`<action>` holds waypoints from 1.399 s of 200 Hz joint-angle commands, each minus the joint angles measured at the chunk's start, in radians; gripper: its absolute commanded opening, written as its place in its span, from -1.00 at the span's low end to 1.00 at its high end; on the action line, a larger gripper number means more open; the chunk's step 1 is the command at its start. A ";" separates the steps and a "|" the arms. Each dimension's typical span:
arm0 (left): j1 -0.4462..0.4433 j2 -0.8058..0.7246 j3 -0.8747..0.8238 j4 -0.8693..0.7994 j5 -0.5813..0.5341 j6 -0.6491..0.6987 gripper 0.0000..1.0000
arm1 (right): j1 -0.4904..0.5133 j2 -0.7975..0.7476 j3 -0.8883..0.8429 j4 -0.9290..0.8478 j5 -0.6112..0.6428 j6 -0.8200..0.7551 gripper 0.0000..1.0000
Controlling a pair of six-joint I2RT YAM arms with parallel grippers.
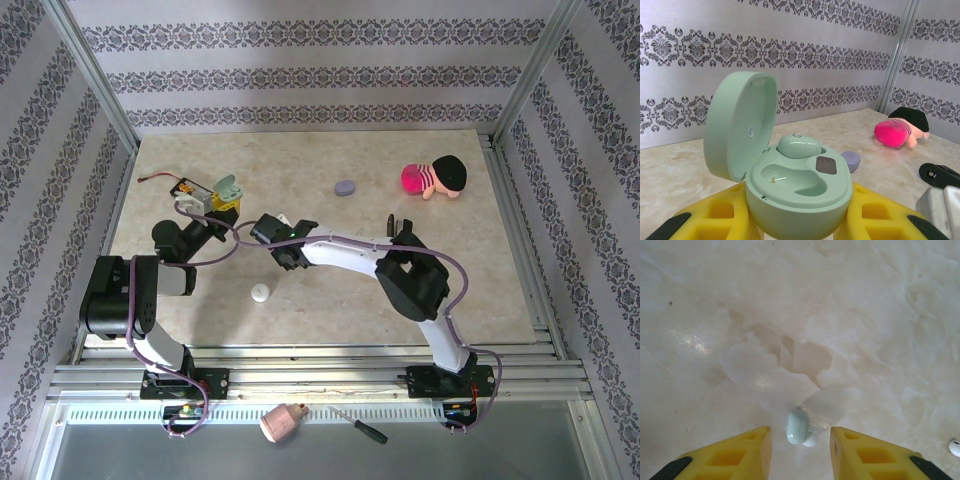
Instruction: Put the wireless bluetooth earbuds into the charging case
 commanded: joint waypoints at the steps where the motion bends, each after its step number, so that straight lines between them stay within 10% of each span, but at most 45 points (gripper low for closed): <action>1: 0.013 -0.025 -0.011 0.048 -0.013 -0.015 -0.38 | 0.018 0.051 0.052 -0.082 0.076 -0.037 -0.30; 280: 0.023 -0.044 -0.021 0.049 -0.001 -0.015 -0.37 | 0.036 0.188 0.164 -0.190 0.110 -0.090 -0.64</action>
